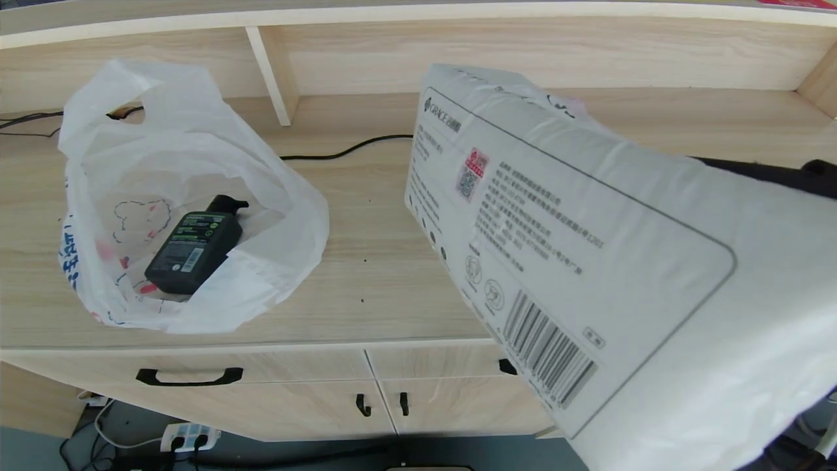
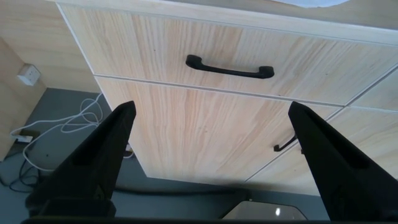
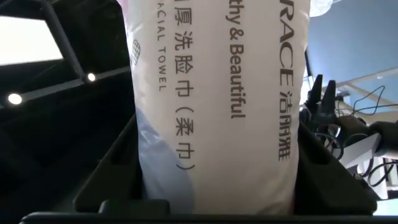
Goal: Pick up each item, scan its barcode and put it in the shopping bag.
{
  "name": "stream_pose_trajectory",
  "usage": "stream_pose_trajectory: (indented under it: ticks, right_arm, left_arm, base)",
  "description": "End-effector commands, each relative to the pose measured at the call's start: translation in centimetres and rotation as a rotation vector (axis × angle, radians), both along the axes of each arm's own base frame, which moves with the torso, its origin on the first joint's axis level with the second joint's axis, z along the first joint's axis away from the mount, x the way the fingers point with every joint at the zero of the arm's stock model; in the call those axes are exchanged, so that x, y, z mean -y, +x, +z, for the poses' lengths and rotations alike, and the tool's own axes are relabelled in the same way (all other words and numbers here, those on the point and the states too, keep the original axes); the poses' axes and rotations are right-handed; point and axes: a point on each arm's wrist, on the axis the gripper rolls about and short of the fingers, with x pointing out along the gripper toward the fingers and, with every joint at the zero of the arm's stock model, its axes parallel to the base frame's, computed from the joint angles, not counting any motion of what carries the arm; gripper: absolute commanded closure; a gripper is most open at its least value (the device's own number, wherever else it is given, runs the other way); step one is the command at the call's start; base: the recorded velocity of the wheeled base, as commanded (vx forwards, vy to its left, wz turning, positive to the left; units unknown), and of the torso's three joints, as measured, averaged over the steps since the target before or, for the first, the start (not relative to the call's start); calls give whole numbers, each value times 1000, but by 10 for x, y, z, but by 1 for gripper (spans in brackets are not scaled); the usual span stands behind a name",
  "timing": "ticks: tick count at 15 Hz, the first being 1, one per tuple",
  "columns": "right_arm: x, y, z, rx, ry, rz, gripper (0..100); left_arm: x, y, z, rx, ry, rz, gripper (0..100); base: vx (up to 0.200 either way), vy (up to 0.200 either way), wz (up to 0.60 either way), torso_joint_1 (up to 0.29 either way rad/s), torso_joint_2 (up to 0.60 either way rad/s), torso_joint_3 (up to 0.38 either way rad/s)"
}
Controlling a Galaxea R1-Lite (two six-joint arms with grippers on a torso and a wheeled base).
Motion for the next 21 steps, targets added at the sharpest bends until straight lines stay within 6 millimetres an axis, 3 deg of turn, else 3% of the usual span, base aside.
stream_pose_trajectory:
  ticks: [1,7,12,16,21]
  right_arm:
    - [-1,-1,-1,-15,0,31,100]
    - [-12,-8,2,-78,22,169,100]
    - [-4,-11,-8,-178,186,223,100]
    - [-13,-3,-18,-166,201,222,100]
    - [-19,5,-11,-137,298,253,100]
  left_arm:
    - [0,0,0,-1,0,1,0]
    - [0,0,-1,-7,5,1,0]
    - [0,0,-1,-8,23,1,0]
    - [0,0,0,-3,20,1,0]
    - [0,0,0,-2,19,1,0]
  base:
    - [0,0,0,0,0,0]
    - [0,0,0,0,0,0]
    - [0,0,0,0,0,0]
    - [0,0,0,0,0,0]
    - [0,0,0,0,0,0]
